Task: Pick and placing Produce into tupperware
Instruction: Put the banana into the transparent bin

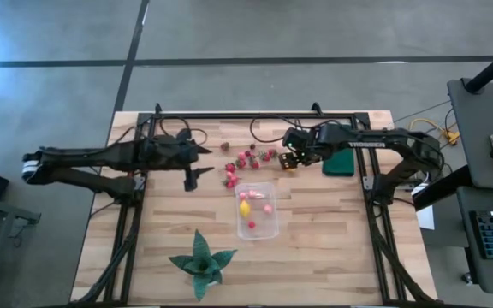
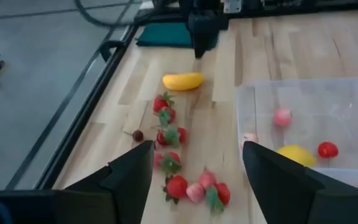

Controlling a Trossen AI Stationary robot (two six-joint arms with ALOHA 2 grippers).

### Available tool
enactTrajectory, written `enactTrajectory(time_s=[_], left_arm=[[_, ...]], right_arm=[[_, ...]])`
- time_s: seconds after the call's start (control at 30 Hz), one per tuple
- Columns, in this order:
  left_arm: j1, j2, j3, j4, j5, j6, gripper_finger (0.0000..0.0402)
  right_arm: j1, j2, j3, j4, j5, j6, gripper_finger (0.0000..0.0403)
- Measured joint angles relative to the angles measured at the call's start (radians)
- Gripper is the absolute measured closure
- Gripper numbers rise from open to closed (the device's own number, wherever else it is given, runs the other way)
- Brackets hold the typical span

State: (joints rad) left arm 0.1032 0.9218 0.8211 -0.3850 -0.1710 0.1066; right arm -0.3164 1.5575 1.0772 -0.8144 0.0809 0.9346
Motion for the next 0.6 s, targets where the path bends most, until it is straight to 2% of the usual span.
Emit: enactTrajectory(time_s=[0.2, 0.6], left_arm=[[0.0, -0.059, -0.052, -0.031, -0.018, -0.05, 0.0168], [0.0, -0.057, -0.077, -0.023, -0.022, -0.074, 0.0169]], right_arm=[[-0.007, 0.046, -0.022, 0.09, 0.023, -0.03, 0.0158], [-0.033, 0.225, 0.026, 0.128, 0.043, -0.099, 0.0158]])
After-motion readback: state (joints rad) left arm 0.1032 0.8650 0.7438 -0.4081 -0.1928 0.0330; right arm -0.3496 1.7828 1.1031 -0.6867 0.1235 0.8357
